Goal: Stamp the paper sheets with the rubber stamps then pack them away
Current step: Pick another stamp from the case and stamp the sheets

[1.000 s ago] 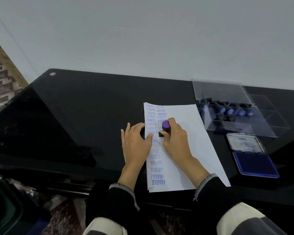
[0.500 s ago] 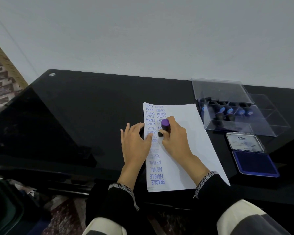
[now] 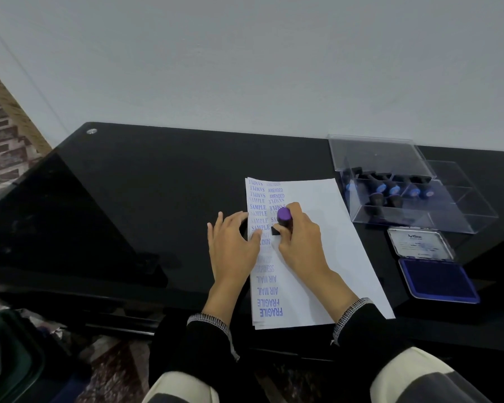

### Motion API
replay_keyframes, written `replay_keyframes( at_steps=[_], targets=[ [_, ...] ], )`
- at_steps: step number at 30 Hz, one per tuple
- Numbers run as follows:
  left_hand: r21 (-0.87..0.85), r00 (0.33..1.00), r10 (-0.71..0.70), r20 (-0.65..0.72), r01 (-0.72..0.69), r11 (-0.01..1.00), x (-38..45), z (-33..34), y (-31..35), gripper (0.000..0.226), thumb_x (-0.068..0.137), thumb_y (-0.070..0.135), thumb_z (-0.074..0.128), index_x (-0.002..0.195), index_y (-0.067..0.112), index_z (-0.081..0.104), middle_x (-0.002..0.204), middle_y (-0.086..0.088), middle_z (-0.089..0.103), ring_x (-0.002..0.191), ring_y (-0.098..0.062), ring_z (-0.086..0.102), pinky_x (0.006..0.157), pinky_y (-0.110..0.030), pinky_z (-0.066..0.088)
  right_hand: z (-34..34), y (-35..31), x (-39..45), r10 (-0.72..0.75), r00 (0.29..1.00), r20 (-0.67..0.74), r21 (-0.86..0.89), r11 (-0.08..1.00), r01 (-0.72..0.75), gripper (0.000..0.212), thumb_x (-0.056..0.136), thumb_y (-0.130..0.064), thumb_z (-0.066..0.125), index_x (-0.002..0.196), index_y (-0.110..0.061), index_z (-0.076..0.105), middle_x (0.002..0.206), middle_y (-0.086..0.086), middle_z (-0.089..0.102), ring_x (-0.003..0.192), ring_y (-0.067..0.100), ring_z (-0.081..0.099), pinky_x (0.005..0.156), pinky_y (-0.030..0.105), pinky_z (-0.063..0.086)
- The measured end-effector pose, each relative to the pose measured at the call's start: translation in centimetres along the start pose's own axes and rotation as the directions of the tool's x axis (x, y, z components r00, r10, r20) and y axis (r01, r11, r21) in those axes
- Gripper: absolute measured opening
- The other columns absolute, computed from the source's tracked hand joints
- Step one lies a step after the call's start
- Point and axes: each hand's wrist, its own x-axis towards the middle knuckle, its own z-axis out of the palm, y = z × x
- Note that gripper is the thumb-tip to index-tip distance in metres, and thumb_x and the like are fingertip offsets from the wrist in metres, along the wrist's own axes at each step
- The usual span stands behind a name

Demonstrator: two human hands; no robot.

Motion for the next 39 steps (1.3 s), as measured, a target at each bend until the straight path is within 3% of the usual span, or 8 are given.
replay_keyframes(
  at_steps=[7, 15, 19, 22, 27, 30, 36, 39],
  targets=[
    [0.008, 1.000, -0.002, -0.003, 0.002, 1.000, 0.0, 0.0, 0.0, 0.042, 0.088, 0.036, 0.065, 0.127, 0.024, 0.057, 0.136, 0.008, 0.054, 0.144, -0.016, 0.022, 0.119, -0.036, 0.001, -0.2, -0.1, 0.2, 0.022, 1.000, 0.018, 0.039, 0.999, -0.022, 0.024, 0.088, -0.010, 0.063, 0.104, -0.011, 0.045, 0.101, 0.007, 0.062, 0.079, 0.018, 0.056, 0.062, 0.009, 0.040],
    [0.032, 1.000, -0.005, 0.001, 0.005, 0.999, 0.0, -0.1, 0.3, 0.040, 0.087, 0.036, 0.064, 0.125, 0.026, 0.056, 0.135, 0.008, 0.054, 0.144, -0.016, 0.023, 0.119, -0.038, 0.004, -1.4, -0.8, 0.6, 0.141, 0.989, 0.036, 0.232, 0.962, -0.146, 0.023, 0.087, -0.009, 0.065, 0.097, -0.015, 0.044, 0.090, -0.004, 0.058, 0.072, -0.002, 0.055, 0.060, 0.000, 0.040],
    [0.028, 1.000, -0.011, 0.001, 0.011, 1.000, 0.0, -0.1, 0.5, 0.038, 0.088, 0.034, 0.064, 0.123, 0.027, 0.055, 0.133, 0.010, 0.054, 0.143, -0.014, 0.025, 0.118, -0.038, 0.002, -2.3, 0.1, 1.5, 0.328, 0.945, 0.016, 0.332, 0.889, -0.314, 0.019, 0.086, -0.016, 0.067, 0.093, -0.014, 0.050, 0.083, 0.001, 0.063, 0.072, 0.008, 0.059, 0.060, 0.004, 0.040],
    [0.029, 1.000, -0.008, -0.002, 0.008, 1.000, 0.0, 0.0, 0.4, 0.037, 0.087, 0.034, 0.063, 0.123, 0.027, 0.055, 0.133, 0.010, 0.054, 0.143, -0.013, 0.025, 0.118, -0.038, 0.002, -3.2, 0.9, 1.7, 0.433, 0.901, 0.018, 0.480, 0.787, -0.387, 0.015, 0.086, -0.018, 0.067, 0.087, -0.016, 0.051, 0.083, 0.005, 0.068, 0.082, 0.023, 0.065, 0.071, 0.020, 0.045],
    [0.040, 1.000, -0.009, 0.000, 0.009, 0.999, 0.1, 0.0, 0.4, 0.038, 0.088, 0.034, 0.063, 0.123, 0.026, 0.054, 0.134, 0.010, 0.053, 0.142, -0.014, 0.025, 0.118, -0.039, 0.003, -5.2, 1.7, 1.8, 0.533, 0.846, 0.023, 0.728, 0.571, -0.380, 0.010, 0.088, -0.010, 0.064, 0.094, -0.012, 0.055, 0.083, -0.002, 0.071, 0.082, 0.014, 0.070, 0.097, 0.039, 0.048],
    [0.048, 1.000, -0.010, -0.003, 0.010, 0.999, 0.1, 0.1, 0.4, 0.038, 0.088, 0.035, 0.063, 0.123, 0.026, 0.055, 0.133, 0.009, 0.053, 0.142, -0.014, 0.026, 0.118, -0.039, 0.003, -6.0, 2.2, 1.5, 0.571, 0.821, 0.010, 0.786, 0.503, -0.359, 0.008, 0.089, -0.007, 0.062, 0.093, -0.011, 0.056, 0.084, 0.001, 0.070, 0.075, 0.007, 0.070, 0.099, 0.042, 0.047],
    [0.059, 1.000, -0.014, 0.014, 0.014, 0.998, 0.1, 0.1, 0.6, 0.038, 0.088, 0.035, 0.061, 0.124, 0.025, 0.053, 0.134, 0.008, 0.052, 0.143, -0.015, 0.024, 0.118, -0.041, 0.003, -6.7, 2.9, 0.3, 0.608, 0.794, -0.021, 0.790, 0.497, -0.360, 0.007, 0.088, -0.008, 0.062, 0.091, -0.012, 0.058, 0.085, 0.001, 0.071, 0.077, 0.008, 0.070, 0.098, 0.042, 0.048],
    [0.084, 1.000, -0.014, 0.023, 0.012, 0.996, -0.1, 0.2, 0.7, 0.038, 0.089, 0.034, 0.060, 0.125, 0.023, 0.051, 0.135, 0.007, 0.050, 0.143, -0.016, 0.023, 0.119, -0.041, 0.003, -6.8, 2.6, -0.2, 0.601, 0.795, -0.076, 0.738, 0.570, -0.361, 0.011, 0.087, -0.011, 0.065, 0.088, -0.016, 0.056, 0.088, 0.006, 0.071, 0.086, 0.018, 0.070, 0.090, 0.035, 0.050]
  ],
)
